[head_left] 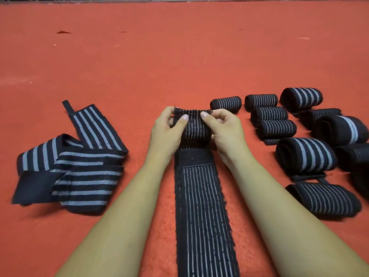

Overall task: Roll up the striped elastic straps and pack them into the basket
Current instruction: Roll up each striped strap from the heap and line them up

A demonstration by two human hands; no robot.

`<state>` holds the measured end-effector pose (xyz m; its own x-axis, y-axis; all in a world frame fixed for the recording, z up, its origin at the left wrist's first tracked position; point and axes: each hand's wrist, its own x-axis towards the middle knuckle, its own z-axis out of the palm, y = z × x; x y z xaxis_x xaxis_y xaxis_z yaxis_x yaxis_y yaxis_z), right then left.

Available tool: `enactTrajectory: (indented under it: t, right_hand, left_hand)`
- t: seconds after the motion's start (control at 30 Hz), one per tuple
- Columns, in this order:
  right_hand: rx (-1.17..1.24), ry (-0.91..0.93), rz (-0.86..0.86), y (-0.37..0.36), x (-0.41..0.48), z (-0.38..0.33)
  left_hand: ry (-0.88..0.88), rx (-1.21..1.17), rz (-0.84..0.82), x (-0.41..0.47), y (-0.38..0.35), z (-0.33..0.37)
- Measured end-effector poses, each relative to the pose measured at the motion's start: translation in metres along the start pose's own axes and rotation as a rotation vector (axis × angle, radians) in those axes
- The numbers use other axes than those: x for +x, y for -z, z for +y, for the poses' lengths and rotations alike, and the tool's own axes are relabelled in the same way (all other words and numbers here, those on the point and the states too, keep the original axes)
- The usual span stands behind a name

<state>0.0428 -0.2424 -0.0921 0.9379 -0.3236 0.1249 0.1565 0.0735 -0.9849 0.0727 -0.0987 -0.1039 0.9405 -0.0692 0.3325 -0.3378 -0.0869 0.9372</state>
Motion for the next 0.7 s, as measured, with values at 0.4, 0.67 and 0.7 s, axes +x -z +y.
enactTrajectory:
  t: [0.4, 0.67, 0.7]
  right_hand:
    - [-0.154, 0.191, -0.169, 0.003, 0.001, -0.003]
    - [-0.234, 0.283, -0.150, 0.007, 0.003, -0.006]
    - [-0.241, 0.294, -0.149, 0.007, 0.003, -0.006]
  left_hand:
    - [-0.103, 0.022, -0.021, 0.001, 0.005, 0.007]
    - [-0.023, -0.128, -0.098, -0.005, 0.003, 0.013]
    - [-0.004, -0.152, -0.106, -0.005, 0.004, 0.013]
